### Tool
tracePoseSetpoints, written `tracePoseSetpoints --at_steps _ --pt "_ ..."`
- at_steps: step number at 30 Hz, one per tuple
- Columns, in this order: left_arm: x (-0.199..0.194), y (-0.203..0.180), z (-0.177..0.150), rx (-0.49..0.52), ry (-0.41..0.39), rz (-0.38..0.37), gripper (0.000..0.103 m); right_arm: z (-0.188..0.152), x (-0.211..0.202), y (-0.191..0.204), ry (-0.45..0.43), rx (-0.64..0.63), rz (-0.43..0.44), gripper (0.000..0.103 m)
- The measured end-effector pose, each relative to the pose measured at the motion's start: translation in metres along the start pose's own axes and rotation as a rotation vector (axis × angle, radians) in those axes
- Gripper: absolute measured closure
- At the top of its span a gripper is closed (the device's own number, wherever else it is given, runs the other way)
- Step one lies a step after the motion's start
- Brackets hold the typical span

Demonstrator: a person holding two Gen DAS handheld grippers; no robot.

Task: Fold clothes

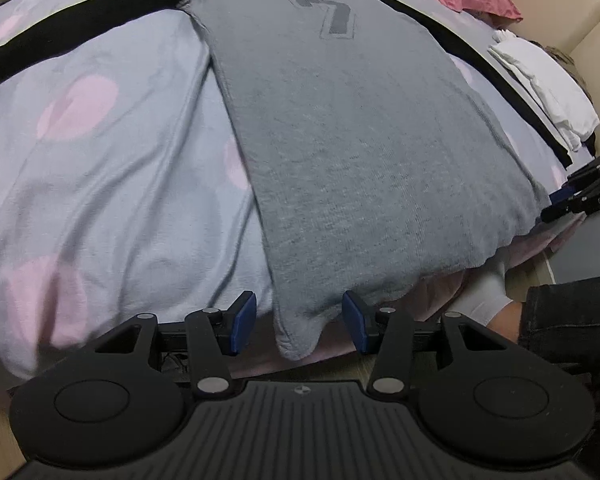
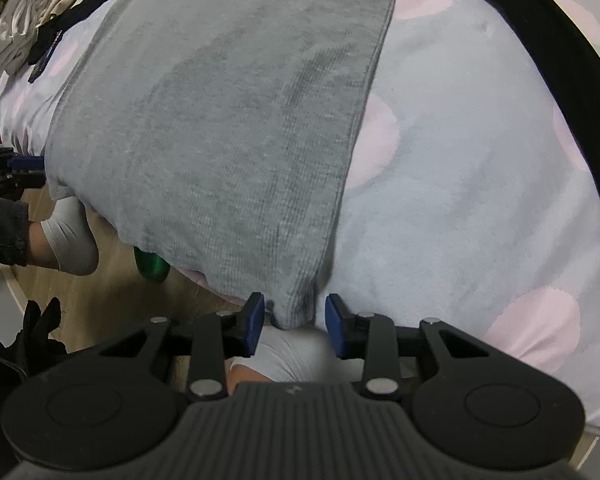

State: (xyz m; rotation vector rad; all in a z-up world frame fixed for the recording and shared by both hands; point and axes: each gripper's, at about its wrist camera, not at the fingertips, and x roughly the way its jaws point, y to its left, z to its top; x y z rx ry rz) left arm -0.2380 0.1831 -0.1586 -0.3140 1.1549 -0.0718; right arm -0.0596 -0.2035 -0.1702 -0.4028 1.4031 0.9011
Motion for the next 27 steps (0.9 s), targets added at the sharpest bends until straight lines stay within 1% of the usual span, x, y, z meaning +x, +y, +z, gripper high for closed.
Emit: tracePoseSetpoints --at_steps 1,2,3,4,5,6,9,11,13,16,18,21,23,24,27 --pt "0.001 -0.001 0.0 0.0 0.005 -0.003 0.064 0.001 0.001 0.0 0.004 -0.002 -0.002 0.07" --pt "0.003 -0.002 0.0 -0.001 0.009 -0.006 0.095 0.001 0.002 0.001 0.009 -0.004 -0.004 0.077" --pt "0.003 -0.002 0.001 -0.002 0.017 -0.01 0.1 0.002 0.003 0.001 0.013 -0.005 -0.006 0.086" --pt "0.001 -0.002 0.001 0.001 0.024 -0.017 0.102 0.002 0.003 0.001 0.019 -0.007 -0.005 0.089" --pt "-0.004 -0.003 0.002 0.01 0.024 -0.024 0.102 0.002 0.002 0.001 0.022 -0.004 0.002 0.095" --pt "-0.008 -0.003 0.003 0.02 0.023 -0.031 0.102 0.002 0.001 0.0 0.025 -0.001 0.01 0.095" --pt "-0.026 -0.002 0.007 0.015 0.037 -0.068 0.102 0.003 -0.006 -0.002 0.028 0.013 0.038 0.096" --pt "-0.04 0.002 0.012 0.009 0.047 -0.094 0.102 0.004 -0.018 -0.005 0.008 0.038 0.078 0.096" --pt "-0.044 0.008 0.014 -0.003 0.066 -0.101 0.102 0.004 -0.03 -0.009 -0.012 0.063 0.127 0.096" --pt "-0.044 0.018 0.016 -0.029 0.104 -0.102 0.102 0.002 -0.038 -0.012 0.002 0.074 0.183 0.096" --pt "-0.035 0.02 0.014 -0.036 0.125 -0.09 0.102 -0.001 -0.034 -0.013 0.027 0.075 0.181 0.096" --pt "-0.015 0.02 0.01 -0.038 0.155 -0.065 0.102 -0.005 -0.025 -0.013 0.079 0.062 0.157 0.097" --pt "-0.008 0.018 0.008 -0.029 0.161 -0.048 0.102 -0.003 -0.017 -0.007 0.105 0.049 0.146 0.097" --pt "-0.005 0.016 0.007 -0.022 0.159 -0.038 0.102 -0.003 -0.016 -0.006 0.111 0.044 0.138 0.097" --pt "0.0 0.016 0.005 -0.018 0.168 -0.002 0.102 -0.001 -0.012 -0.007 0.088 0.035 0.097 0.096"
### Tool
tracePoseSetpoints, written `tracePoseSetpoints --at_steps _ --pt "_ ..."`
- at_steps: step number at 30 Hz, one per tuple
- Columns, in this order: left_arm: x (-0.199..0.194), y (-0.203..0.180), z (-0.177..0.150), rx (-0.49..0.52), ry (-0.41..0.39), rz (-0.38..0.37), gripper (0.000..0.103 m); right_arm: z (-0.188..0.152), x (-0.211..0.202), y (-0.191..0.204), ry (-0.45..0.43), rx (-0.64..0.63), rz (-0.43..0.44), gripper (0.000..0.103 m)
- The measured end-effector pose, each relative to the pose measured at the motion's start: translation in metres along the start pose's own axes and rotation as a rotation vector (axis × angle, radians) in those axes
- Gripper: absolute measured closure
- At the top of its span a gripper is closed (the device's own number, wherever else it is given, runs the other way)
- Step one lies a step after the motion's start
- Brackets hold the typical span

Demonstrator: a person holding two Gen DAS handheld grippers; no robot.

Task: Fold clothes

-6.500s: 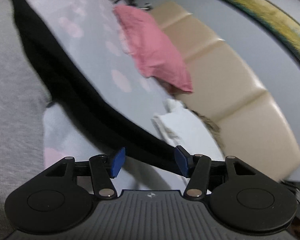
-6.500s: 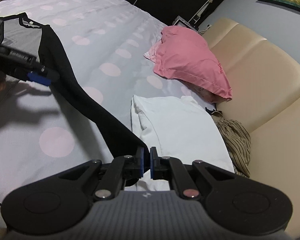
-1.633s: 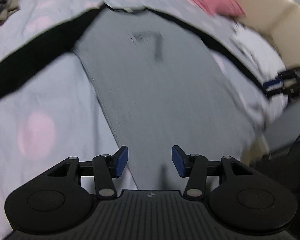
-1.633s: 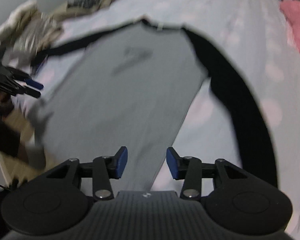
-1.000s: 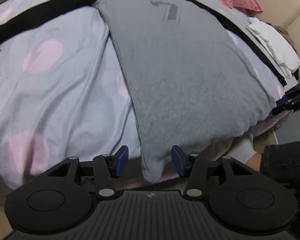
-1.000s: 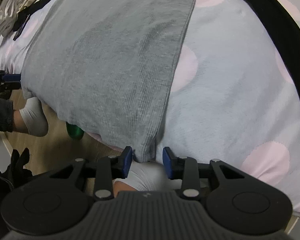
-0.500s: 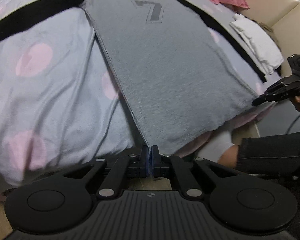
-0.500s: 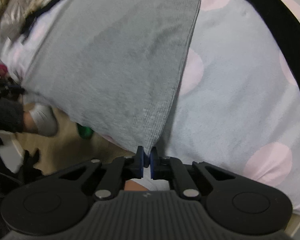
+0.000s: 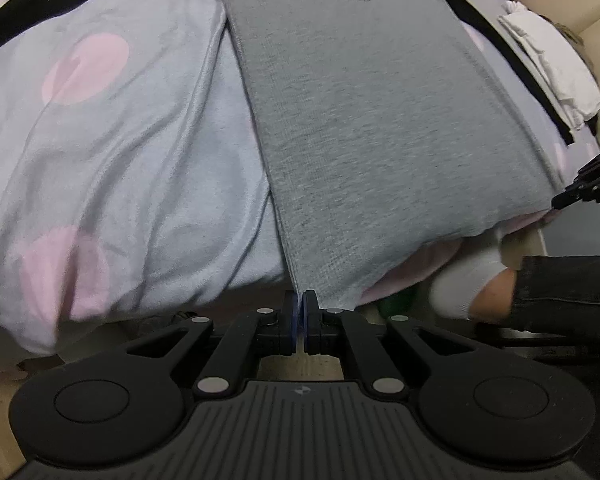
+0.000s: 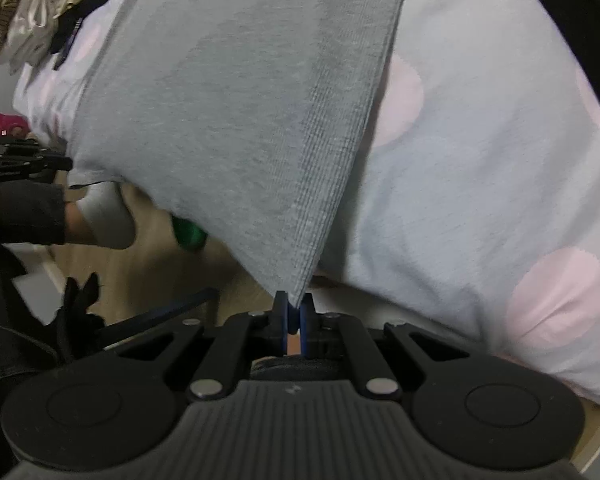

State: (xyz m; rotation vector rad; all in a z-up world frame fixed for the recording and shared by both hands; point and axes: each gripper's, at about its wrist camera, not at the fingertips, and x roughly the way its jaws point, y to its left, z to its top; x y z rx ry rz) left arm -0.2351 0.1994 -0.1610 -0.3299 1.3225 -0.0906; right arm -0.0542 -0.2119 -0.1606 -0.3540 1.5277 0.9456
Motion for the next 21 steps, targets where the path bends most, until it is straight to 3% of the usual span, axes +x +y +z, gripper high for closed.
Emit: tracePoseSetpoints --at_steps 3,6,8,11,14,19,21 --pt "0.001 0.003 0.0 0.002 0.077 0.047 0.101 0.001 0.004 -0.001 -0.002 -0.002 -0.05 0.088" --pt "-0.024 0.008 0.002 0.008 0.067 0.072 0.099 0.002 0.003 0.001 0.01 -0.025 -0.091 0.079" --pt "-0.047 0.017 0.011 0.012 0.015 0.086 0.087 0.001 0.0 0.005 0.022 -0.049 -0.115 0.076" --pt "-0.088 0.047 0.032 -0.019 -0.112 0.154 0.08 0.005 -0.015 0.013 -0.022 -0.072 -0.158 0.074" --pt "-0.12 0.093 0.053 -0.138 -0.228 0.238 0.079 0.009 -0.032 0.021 -0.081 -0.088 -0.182 0.068" --pt "-0.134 0.15 0.068 -0.343 -0.359 0.344 0.079 0.018 -0.053 0.039 -0.17 -0.094 -0.193 0.067" --pt "-0.129 0.157 0.069 -0.325 -0.384 0.396 0.079 0.021 -0.056 0.051 -0.188 -0.105 -0.186 0.065"
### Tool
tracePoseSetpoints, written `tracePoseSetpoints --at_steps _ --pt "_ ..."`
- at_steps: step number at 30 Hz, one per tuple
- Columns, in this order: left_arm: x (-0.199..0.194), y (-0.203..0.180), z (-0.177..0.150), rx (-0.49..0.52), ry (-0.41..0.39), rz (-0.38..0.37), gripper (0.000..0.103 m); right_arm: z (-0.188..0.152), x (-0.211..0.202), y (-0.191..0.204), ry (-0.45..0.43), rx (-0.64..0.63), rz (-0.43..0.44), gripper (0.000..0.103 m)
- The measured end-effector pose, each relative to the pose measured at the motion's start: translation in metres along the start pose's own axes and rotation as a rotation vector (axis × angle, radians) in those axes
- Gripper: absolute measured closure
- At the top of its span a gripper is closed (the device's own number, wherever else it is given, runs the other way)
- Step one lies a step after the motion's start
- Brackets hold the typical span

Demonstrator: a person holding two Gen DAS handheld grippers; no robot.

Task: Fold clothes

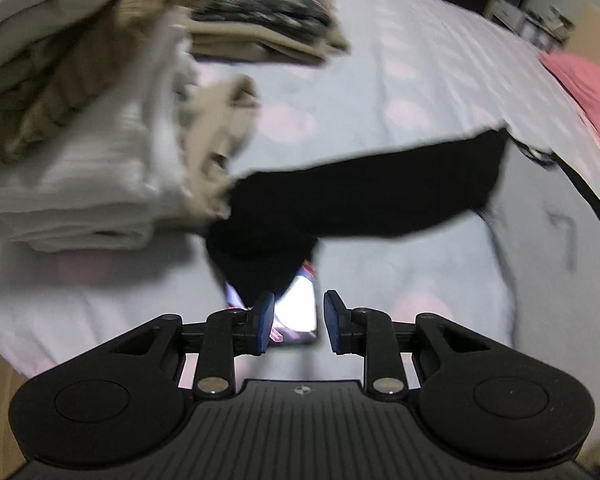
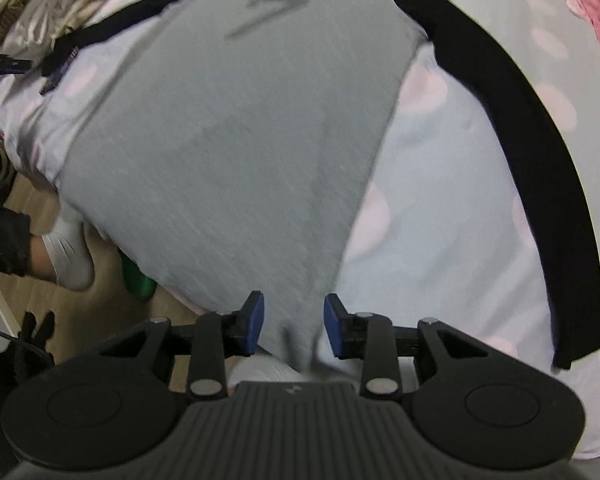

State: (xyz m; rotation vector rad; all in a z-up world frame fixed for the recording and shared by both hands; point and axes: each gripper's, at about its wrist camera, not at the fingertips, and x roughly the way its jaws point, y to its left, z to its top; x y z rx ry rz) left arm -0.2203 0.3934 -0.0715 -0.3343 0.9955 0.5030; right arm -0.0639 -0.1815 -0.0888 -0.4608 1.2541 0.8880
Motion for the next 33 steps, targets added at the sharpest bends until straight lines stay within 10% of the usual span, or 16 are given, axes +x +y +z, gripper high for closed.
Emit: tracePoseSetpoints --at_steps 8,26,33 --pt "0.014 -0.037 -0.018 0.38 -0.185 0.055 0.079 0.019 0.006 0.028 0.003 -0.055 0.017 0.062" --pt "0.078 -0.062 -0.019 0.454 -0.158 0.206 0.079 0.041 0.018 0.044 0.029 -0.116 0.093 0.062" --pt "0.07 -0.033 0.0 0.255 -0.133 0.108 0.103 0.043 0.018 0.045 0.03 -0.125 0.099 0.058"
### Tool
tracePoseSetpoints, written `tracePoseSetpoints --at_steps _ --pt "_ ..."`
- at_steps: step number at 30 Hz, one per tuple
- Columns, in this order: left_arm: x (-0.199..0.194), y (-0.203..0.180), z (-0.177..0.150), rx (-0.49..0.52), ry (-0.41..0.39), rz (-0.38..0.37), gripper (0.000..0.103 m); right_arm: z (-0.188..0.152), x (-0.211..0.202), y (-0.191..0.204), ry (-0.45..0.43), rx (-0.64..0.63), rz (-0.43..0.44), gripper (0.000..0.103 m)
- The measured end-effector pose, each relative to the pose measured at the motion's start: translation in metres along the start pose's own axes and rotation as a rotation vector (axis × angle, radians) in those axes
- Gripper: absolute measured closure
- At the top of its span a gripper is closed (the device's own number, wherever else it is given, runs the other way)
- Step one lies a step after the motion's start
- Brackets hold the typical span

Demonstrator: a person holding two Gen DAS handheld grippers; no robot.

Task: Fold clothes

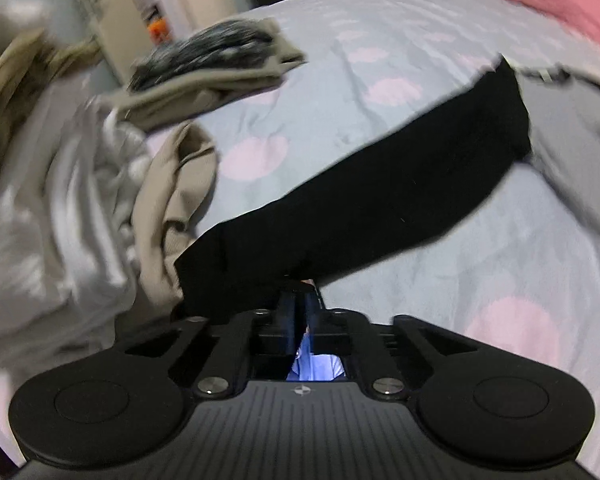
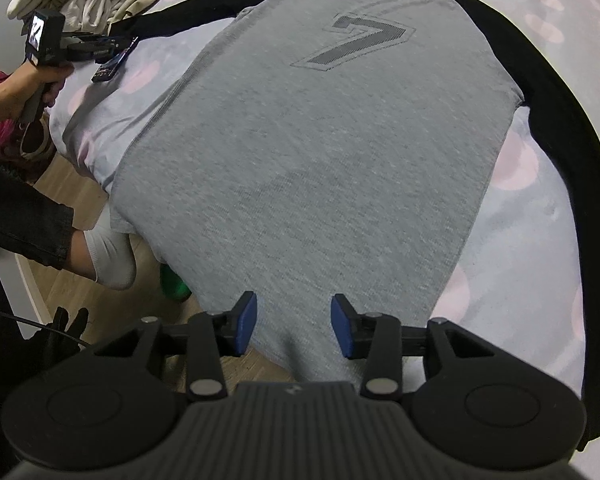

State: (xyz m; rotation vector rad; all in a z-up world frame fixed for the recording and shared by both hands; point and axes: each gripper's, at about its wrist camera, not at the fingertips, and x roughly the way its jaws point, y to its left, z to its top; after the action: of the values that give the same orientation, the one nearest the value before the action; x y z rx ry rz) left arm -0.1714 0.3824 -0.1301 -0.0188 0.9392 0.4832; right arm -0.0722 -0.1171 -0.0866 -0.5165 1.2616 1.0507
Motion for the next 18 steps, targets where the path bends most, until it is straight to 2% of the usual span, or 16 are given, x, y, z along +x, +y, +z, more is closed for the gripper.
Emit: tracePoseSetpoints --at_steps 4,8,12,15,18 --pt "-0.025 0.038 0.012 -0.178 -0.036 -0.027 0.103 -0.001 -0.001 0.0 -0.002 -0.003 -0.007 0.058" --pt "-0.058 0.086 0.02 -0.397 -0.107 -0.064 0.103 -0.001 -0.004 0.0 -0.013 -0.007 -0.011 0.058" --pt "-0.082 0.121 0.021 -0.563 -0.166 -0.083 0.103 -0.002 -0.006 0.0 -0.02 -0.009 -0.013 0.058" --pt "-0.092 0.138 0.023 -0.629 -0.189 -0.1 0.103 -0.005 -0.009 0.0 -0.028 -0.004 -0.017 0.058" --pt "-0.101 0.144 0.03 -0.634 -0.213 -0.128 0.103 -0.008 -0.012 -0.001 -0.037 0.006 -0.022 0.058"
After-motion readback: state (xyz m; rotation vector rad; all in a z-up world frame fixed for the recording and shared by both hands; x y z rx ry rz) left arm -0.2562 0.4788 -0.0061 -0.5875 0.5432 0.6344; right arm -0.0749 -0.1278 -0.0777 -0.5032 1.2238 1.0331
